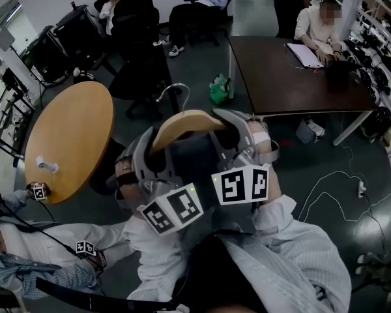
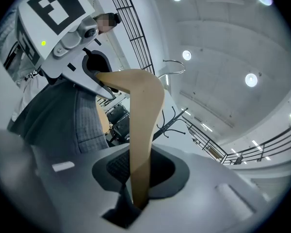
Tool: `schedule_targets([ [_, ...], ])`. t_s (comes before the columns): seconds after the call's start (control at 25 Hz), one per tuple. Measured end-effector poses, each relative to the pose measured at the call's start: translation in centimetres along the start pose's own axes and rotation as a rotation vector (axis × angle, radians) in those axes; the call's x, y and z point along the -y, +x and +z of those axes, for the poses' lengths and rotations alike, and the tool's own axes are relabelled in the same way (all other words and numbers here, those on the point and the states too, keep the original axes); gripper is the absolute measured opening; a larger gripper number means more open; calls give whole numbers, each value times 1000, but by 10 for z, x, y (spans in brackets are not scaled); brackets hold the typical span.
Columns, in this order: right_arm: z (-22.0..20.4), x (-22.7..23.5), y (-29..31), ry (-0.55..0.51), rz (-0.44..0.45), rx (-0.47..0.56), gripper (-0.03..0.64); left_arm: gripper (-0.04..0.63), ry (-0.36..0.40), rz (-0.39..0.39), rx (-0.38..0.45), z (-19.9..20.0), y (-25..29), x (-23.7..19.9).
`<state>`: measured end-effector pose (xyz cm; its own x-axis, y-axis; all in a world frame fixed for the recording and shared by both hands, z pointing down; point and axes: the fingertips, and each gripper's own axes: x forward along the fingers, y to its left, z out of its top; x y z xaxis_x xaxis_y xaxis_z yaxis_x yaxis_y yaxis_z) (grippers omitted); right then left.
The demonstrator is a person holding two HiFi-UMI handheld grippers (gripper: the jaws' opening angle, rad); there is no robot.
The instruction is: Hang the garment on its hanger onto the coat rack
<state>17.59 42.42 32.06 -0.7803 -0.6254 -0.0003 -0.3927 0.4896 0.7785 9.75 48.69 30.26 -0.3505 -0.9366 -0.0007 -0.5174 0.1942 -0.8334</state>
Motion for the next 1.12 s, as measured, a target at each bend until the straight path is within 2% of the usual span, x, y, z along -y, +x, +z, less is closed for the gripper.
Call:
schedule_targets([
  [0.4,-29,45,177,-14,-29,-16,61,60,-2,-5,37,-31,181,-40],
  [0.64,-42,59,278,9,-68,-18,63,60,24,-10,69,-58,280,-63],
  [0.88,-82,82,368,17,-54,-6,64,60,22,-9,57,-68,378,-60],
  [1.12,-116,123,466,12,-28,43,66,60,19,29,18,-66,484,-70],
])
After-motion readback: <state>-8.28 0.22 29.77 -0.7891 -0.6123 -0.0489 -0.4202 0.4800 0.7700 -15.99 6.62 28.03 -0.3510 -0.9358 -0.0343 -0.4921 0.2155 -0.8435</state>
